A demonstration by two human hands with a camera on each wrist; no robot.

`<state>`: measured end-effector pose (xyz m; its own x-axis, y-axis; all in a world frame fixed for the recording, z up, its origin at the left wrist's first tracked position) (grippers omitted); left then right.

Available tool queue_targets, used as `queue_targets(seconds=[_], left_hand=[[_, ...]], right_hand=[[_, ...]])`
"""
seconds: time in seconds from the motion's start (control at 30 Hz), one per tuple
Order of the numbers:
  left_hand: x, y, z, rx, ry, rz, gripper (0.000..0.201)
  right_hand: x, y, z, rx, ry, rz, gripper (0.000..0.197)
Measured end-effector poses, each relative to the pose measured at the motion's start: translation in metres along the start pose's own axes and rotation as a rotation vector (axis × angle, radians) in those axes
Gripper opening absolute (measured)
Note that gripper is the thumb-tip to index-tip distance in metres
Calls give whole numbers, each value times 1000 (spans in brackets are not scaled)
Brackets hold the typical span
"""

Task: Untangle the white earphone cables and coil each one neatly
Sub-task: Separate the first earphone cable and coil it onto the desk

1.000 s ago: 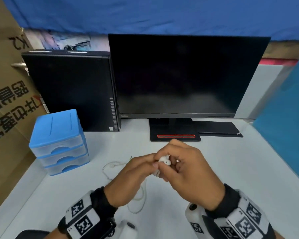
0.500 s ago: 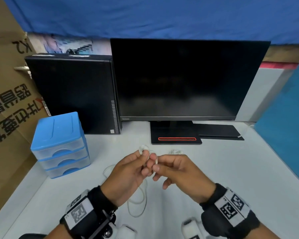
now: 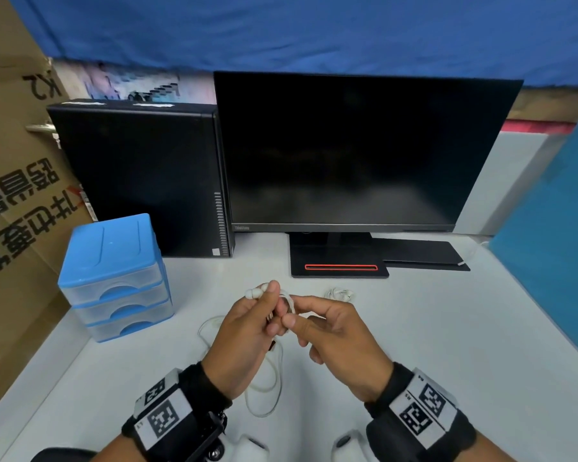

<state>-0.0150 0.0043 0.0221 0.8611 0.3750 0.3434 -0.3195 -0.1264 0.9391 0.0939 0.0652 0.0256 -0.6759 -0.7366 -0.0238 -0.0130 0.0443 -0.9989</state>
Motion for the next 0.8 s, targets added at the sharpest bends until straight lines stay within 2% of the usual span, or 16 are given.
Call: queue_targets(seconds=[0.13,0.2,0.3,0.43,0.53,0.6,0.67,0.73,0.8], left_hand=[[-2,-3,3,-20,123,20,42],[-2,-4,4,-19,148,36,41],[-3,-2,2,22,138,1,42],[3,-7,0,56,91,-34,63],[6,-6,1,75,91,-36,57],[6,-5,1,88,89,-38,47],[6,-6,3,95,96,-59,40],[6,-7,4,99,98,-99,36],[7,-8,4,117,86,-147,37]], right_hand=[[-3,4,0,1,86,-72,6],[2,4,2,-29,70,-74,6],[6,2,5,-74,95,-43,11],[1,-6,5,-154,146,42,2],[1,-8,5,-215,164,192,12],[-1,-6,4,-213,170,225,12],[-2,-4,1,-167,131,155,5],[-4,-4,0,-118,69,72,12],[-4,-7,-1,-126,7,105,12]])
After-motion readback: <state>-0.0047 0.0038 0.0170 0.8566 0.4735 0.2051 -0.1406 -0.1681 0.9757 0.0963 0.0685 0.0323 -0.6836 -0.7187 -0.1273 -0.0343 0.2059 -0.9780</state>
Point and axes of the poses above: each hand's wrist, its own z-axis away from the middle knuckle, its own x-axis out of the palm, y = z × x, the point moved 6 cm from there along -z, towards the middle knuckle, and after that the axes turned 1 degree about -x, right-handed, at the moved point
